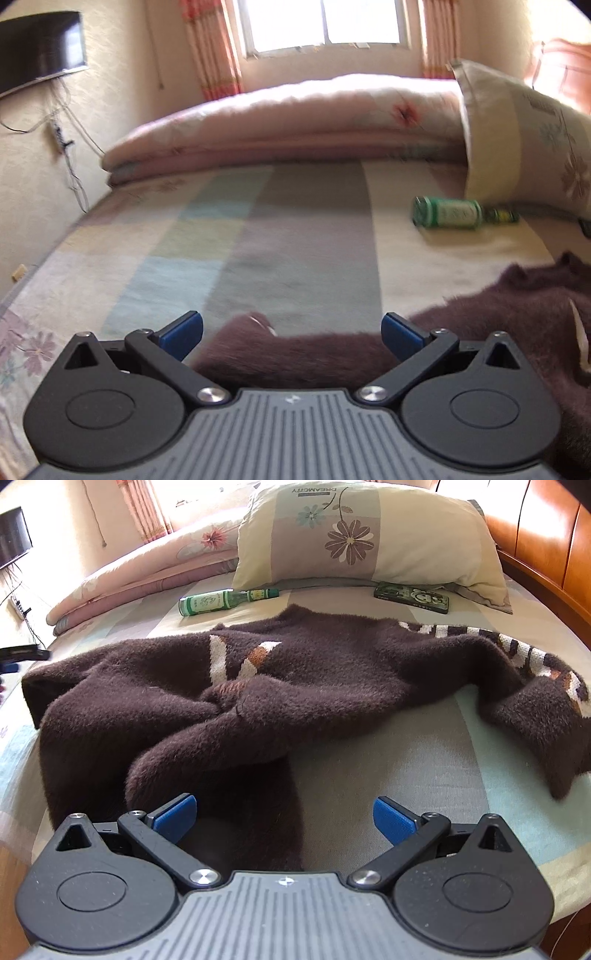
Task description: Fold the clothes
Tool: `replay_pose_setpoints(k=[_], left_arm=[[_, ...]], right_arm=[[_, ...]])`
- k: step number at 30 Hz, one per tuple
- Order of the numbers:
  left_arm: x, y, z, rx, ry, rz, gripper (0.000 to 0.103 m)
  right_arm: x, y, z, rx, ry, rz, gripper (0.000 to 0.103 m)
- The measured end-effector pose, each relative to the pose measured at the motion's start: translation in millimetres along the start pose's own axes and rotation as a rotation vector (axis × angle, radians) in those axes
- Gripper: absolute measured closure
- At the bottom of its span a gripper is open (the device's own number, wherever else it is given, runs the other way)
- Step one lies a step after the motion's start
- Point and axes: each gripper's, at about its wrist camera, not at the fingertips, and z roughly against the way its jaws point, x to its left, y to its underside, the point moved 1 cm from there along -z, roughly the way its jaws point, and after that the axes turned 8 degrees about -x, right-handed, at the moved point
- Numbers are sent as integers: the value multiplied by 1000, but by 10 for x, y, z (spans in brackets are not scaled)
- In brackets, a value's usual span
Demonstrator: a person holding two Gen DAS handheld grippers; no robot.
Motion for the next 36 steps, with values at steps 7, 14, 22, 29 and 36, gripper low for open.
replay_pose_setpoints(k=[7, 14, 22, 29, 36], left_arm=[[60, 665, -159, 207, 11, 19, 1], [151, 839, 443, 164, 16, 18, 1], [-279, 819, 1302, 67, 188, -30, 1], [-945, 770, 1838, -8, 379, -100, 1], [-1609, 844, 2038, -34, 480, -158, 1]], right_arm=[[-62, 60, 2, 15, -8, 1, 0], [-43, 204, -168, 56, -50, 10, 0], [-174, 515, -405, 146, -56, 4, 0], [-297, 650, -411, 103, -103, -49, 0], [-222, 764, -370, 63, -117, 68, 0]])
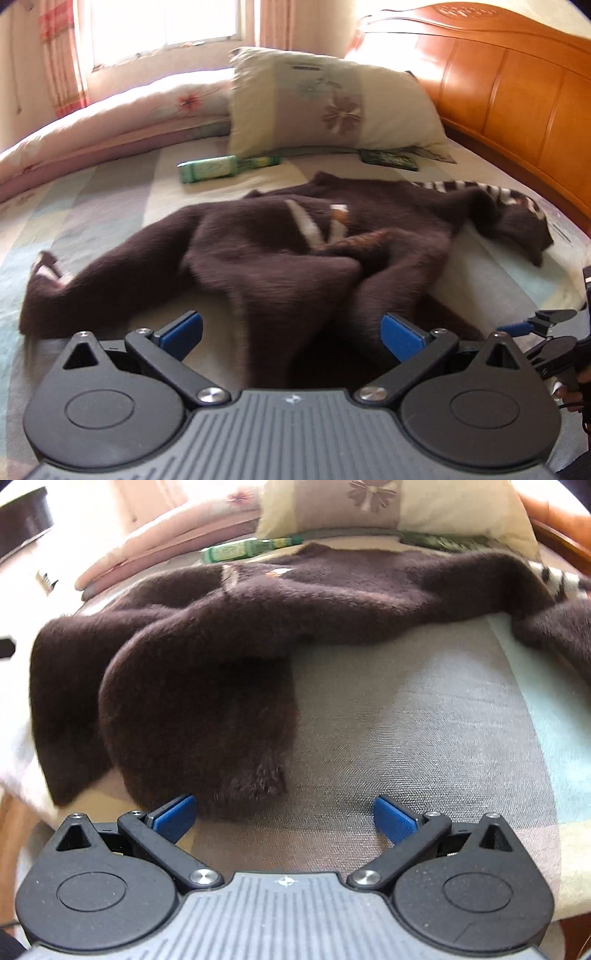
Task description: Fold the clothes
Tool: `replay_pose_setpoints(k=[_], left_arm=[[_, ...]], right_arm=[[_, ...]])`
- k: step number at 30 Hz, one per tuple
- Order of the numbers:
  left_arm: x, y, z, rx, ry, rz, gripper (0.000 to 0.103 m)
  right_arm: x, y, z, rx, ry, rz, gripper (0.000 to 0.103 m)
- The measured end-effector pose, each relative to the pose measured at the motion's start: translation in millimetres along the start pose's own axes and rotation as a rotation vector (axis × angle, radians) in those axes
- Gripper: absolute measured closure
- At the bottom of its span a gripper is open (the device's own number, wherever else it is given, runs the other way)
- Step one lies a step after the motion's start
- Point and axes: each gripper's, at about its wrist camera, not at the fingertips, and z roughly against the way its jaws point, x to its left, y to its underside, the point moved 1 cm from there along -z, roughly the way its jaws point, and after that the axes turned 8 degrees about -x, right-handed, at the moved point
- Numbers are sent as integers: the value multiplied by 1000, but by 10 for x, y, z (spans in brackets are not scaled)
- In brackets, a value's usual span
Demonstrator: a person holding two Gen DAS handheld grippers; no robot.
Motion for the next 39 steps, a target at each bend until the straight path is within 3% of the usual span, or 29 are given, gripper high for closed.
replay_pose_setpoints(k=[5, 9, 11, 15, 19, 25, 29, 31, 33, 37, 39], left_arm=[[-288, 74, -104, 1, 121, 1, 1], [-288, 204, -380, 78, 156, 62, 1], [-153, 291, -557, 126, 132, 103, 1], [188, 366, -790, 173, -40, 167, 1], [244, 307, -680, 145, -3, 219, 1], [-84, 285, -464, 93, 13, 57, 1], [-104, 260, -487, 86, 24, 53, 1], [-101, 251, -509, 92, 25, 50, 1], [-85, 249, -529, 103, 9, 49, 1], [-30, 265, -481, 110, 6, 46, 1], [1, 274, -440, 110, 17, 42, 1]], right_arm=[[62, 51, 8, -7, 20, 67, 0], [39, 94, 53, -21, 5, 78, 0], [20, 89, 52, -25, -10, 66, 0], [-60, 32, 76, -4, -51, 4, 0], [-182, -82, 96, -10, -190, -115, 0], [-392, -264, -243, 24, -394, -276, 0], [-562, -366, -488, 2, -500, -362, 0], [-665, -439, -604, -7, -530, -419, 6], [-722, -448, -636, 13, -534, -461, 24], [-754, -367, -580, 74, -561, -491, 30], [-705, -275, -504, 76, -559, -443, 42]])
